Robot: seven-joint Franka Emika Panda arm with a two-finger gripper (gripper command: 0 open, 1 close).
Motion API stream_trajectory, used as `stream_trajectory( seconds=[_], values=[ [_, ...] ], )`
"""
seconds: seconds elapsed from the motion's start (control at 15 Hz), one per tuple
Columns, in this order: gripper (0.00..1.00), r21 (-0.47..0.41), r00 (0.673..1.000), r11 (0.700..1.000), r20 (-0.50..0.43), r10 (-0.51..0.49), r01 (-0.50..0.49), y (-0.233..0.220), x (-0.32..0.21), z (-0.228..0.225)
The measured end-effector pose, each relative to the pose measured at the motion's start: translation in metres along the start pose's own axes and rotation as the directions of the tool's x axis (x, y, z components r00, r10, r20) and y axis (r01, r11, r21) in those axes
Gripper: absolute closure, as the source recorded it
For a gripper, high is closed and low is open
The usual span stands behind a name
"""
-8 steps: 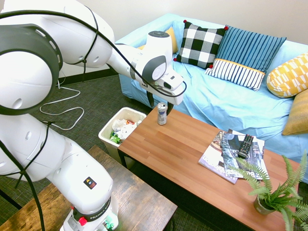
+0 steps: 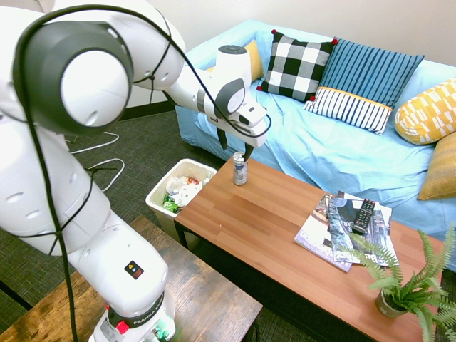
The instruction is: Throw the can in the trash bin
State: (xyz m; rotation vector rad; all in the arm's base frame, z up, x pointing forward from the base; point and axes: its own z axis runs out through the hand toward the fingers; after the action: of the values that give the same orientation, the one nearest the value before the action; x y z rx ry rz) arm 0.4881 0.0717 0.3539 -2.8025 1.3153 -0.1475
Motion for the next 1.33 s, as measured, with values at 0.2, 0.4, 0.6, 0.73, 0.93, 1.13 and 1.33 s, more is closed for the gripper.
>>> stream_trajectory(
  seconds=[0.2, 0.4, 0.6, 0.73, 0.93, 1.13, 1.33],
  values=[
    [0.00, -0.007, 0.998, 0.999, -0.024, 0.053, -0.053, -0.046, 0.006, 0.024],
    [0.00, -0.030, 0.996, 0.996, -0.042, 0.085, -0.086, -0.079, 0.004, 0.050],
    [0.00, -0.068, 0.994, 0.993, -0.052, 0.097, -0.101, -0.098, -0.002, 0.084],
    [0.00, -0.090, 0.993, 0.990, -0.054, 0.106, -0.111, -0.104, 0.001, 0.104],
    [0.00, -0.116, 0.992, 0.986, -0.061, 0.115, -0.121, -0.110, 0.010, 0.131],
    [0.00, -0.136, 0.991, 0.983, -0.063, 0.114, -0.122, -0.118, 0.015, 0.156],
    [1.00, -0.147, 0.992, 0.982, -0.062, 0.111, -0.119, -0.123, 0.014, 0.171]
  ],
)
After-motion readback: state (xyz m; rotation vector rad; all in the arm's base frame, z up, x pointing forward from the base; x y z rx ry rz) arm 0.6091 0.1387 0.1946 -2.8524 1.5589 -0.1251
